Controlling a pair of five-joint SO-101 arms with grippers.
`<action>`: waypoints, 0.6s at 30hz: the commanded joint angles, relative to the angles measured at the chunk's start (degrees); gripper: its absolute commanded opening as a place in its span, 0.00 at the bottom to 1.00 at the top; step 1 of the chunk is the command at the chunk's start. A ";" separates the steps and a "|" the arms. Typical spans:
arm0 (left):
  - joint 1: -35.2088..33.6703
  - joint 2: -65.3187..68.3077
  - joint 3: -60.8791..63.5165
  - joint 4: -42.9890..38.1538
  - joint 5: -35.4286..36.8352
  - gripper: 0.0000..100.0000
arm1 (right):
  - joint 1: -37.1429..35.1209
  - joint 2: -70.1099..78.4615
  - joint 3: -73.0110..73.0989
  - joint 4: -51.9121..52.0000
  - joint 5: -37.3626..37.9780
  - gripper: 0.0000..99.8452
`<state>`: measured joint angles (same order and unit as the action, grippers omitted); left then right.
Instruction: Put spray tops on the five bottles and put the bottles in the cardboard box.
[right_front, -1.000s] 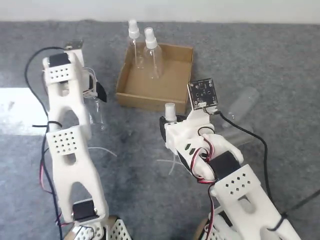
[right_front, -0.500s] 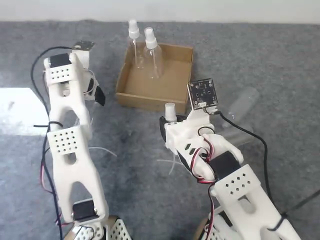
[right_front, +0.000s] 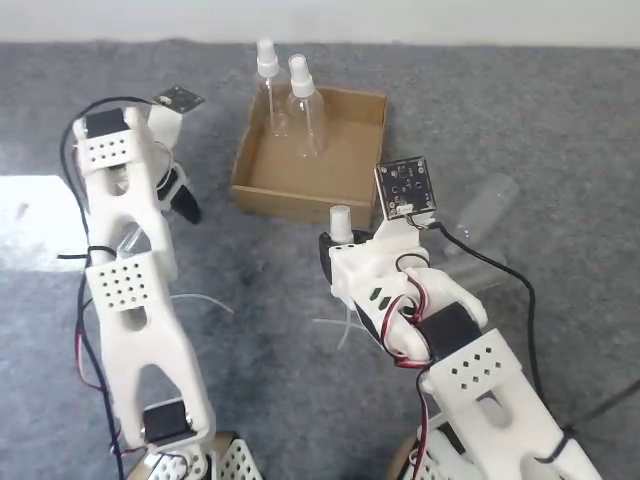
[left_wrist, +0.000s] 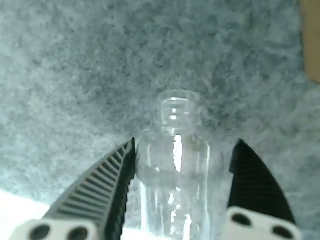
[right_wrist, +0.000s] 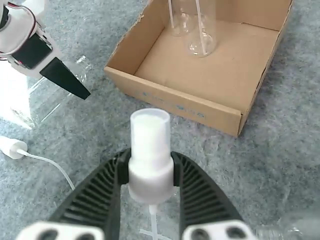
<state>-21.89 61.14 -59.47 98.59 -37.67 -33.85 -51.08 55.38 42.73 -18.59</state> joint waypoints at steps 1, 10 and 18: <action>-0.35 -7.47 -2.42 2.02 -0.53 0.28 | 0.75 -2.24 -0.44 -0.57 -0.18 0.01; -0.26 -8.00 -2.42 1.85 -0.53 0.27 | 0.66 -2.68 1.76 -2.95 2.37 0.01; -0.26 -7.74 -2.33 1.76 -0.70 0.27 | 0.66 -2.77 1.76 -2.68 2.37 0.01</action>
<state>-21.98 57.80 -59.47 98.59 -37.85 -33.85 -51.08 58.02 41.14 -17.19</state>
